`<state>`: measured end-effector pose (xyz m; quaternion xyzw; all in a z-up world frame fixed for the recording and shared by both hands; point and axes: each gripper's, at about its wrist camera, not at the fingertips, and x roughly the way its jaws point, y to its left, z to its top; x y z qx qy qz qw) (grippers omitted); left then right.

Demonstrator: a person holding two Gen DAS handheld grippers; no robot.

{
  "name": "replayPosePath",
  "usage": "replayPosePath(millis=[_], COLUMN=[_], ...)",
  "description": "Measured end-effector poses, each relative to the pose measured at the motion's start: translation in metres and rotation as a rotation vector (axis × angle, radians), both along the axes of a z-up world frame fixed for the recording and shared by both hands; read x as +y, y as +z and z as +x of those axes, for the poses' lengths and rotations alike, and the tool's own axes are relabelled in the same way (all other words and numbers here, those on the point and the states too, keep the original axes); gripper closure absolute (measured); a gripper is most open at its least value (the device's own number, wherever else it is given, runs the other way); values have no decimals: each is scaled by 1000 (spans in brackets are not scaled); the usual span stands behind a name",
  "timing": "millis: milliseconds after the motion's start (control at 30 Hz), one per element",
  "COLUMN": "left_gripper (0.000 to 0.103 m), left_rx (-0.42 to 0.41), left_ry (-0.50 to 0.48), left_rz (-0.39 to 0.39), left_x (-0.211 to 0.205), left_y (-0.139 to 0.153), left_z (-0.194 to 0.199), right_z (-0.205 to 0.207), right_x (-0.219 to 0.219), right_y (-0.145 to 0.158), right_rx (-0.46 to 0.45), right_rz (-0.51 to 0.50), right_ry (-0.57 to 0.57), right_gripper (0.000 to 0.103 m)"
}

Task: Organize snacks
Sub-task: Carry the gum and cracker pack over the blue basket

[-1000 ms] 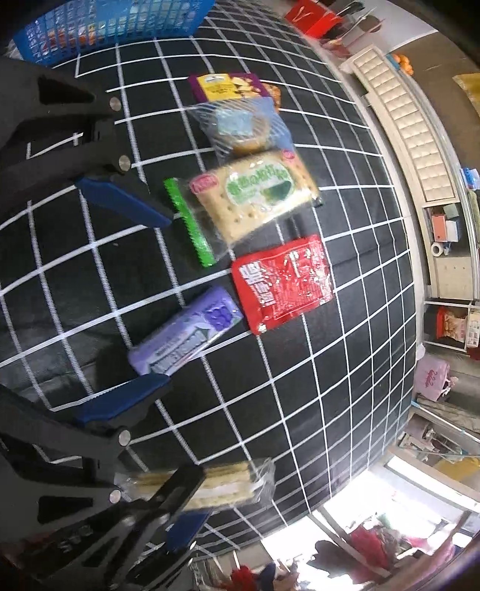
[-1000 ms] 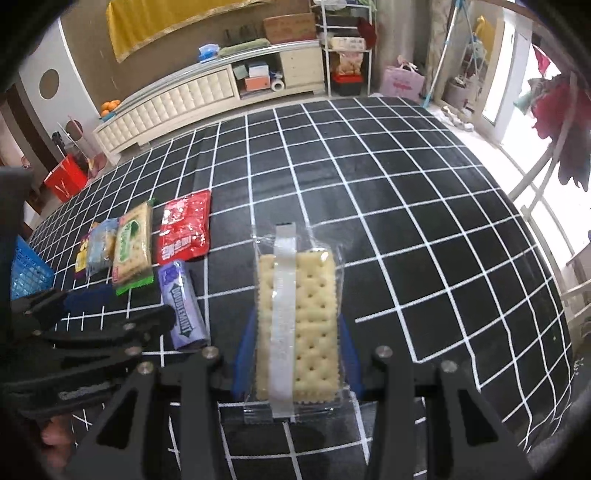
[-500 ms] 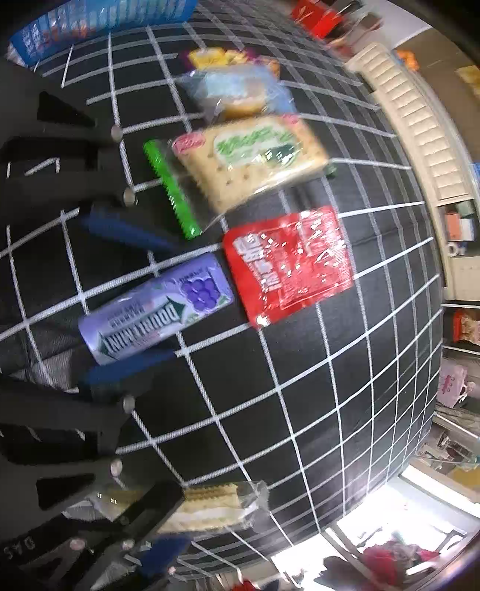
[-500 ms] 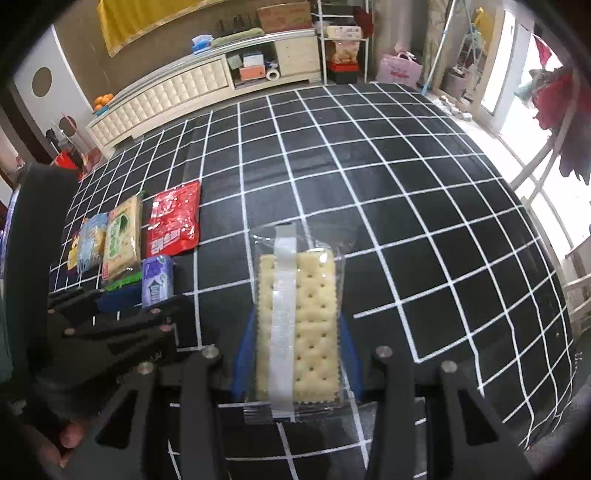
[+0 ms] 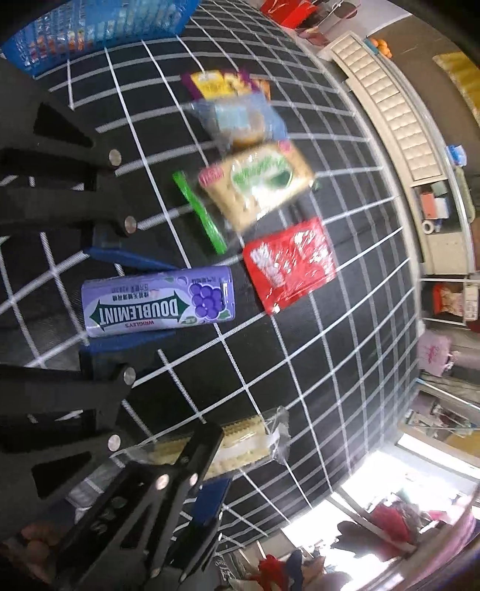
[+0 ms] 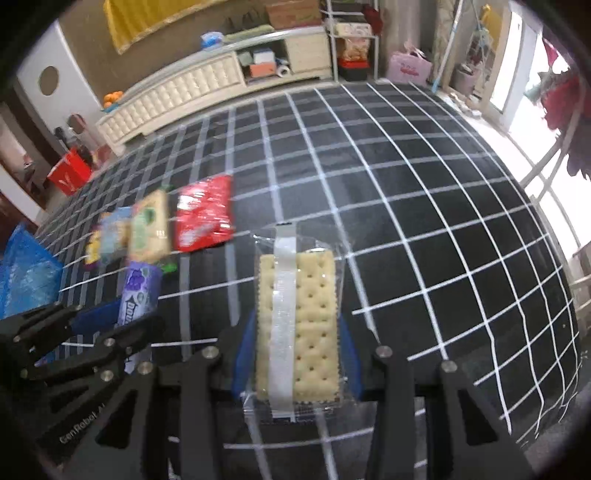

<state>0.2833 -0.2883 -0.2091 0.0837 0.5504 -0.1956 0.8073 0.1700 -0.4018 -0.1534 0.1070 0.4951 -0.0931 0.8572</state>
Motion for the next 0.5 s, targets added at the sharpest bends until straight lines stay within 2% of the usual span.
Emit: replayPosePath(millis=[333, 500], left_gripper=[73, 73], left_rx=[-136, -204], left_ry=[18, 44], left_rz=[-48, -85], left_x=[75, 121], left_y=[86, 126], left_z=[-35, -55], right_z=[-26, -26], right_x=[76, 113], right_y=[69, 93], right_rx=[-92, -131], right_rz=[-41, -54], right_ry=[84, 136], right_gripper=[56, 56])
